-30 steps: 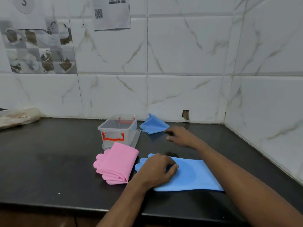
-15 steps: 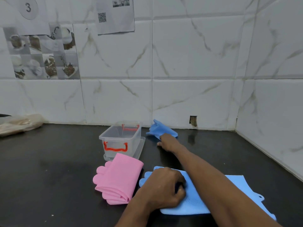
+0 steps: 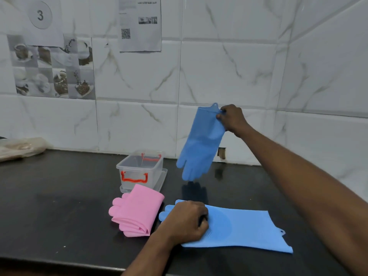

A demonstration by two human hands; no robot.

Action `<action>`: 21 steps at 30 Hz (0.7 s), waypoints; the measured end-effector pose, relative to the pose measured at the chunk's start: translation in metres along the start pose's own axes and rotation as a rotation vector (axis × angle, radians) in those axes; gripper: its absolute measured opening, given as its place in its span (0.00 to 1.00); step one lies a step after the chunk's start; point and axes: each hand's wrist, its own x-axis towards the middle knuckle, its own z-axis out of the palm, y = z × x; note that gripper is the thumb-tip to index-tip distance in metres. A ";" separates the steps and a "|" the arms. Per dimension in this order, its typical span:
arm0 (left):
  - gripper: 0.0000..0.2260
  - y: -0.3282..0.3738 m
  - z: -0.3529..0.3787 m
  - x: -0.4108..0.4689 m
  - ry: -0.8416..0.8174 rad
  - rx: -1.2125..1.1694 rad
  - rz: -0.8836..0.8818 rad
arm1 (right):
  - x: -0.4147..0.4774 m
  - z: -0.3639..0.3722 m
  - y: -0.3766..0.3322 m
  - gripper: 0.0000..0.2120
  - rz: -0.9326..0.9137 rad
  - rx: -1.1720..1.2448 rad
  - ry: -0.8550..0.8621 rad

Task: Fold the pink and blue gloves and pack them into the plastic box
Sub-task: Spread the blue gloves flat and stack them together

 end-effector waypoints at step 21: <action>0.40 0.058 0.000 0.036 0.388 -2.527 -0.448 | -0.206 -0.121 0.025 0.15 -0.230 0.398 -0.361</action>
